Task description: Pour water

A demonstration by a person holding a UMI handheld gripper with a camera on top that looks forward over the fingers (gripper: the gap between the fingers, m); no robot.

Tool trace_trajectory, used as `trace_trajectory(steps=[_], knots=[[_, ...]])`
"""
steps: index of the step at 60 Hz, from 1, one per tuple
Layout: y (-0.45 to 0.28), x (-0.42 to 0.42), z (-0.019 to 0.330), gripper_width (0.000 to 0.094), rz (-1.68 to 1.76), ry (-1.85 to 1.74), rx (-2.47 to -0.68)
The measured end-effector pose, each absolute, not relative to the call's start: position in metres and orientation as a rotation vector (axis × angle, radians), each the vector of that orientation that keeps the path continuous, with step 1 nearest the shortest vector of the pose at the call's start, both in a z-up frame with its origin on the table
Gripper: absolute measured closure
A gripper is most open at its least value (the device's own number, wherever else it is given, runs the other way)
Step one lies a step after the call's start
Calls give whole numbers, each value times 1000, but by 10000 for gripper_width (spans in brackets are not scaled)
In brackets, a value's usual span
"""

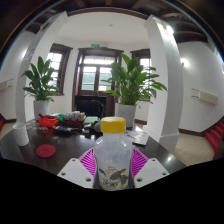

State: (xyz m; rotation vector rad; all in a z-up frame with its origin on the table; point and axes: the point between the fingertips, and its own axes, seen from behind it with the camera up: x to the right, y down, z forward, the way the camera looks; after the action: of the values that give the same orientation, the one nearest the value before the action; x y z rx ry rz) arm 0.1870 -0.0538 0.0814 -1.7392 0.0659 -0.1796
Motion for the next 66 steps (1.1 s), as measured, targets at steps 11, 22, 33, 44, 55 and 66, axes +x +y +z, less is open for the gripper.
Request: trace_trajectory(steps=[11,22,33,44,55,66], knots=[[-46,154,100,537,-312,-125,-1784],[-17,67,132,536,-494,-492,-1739],[16,-27,147,538,-791,-921,-1570],[39,-90,137,535,-1038,-1258,-1368],[56,-108,126,535,-1248,-1504,-1159],[52,-133,132,535,-1483,-1678,-870]])
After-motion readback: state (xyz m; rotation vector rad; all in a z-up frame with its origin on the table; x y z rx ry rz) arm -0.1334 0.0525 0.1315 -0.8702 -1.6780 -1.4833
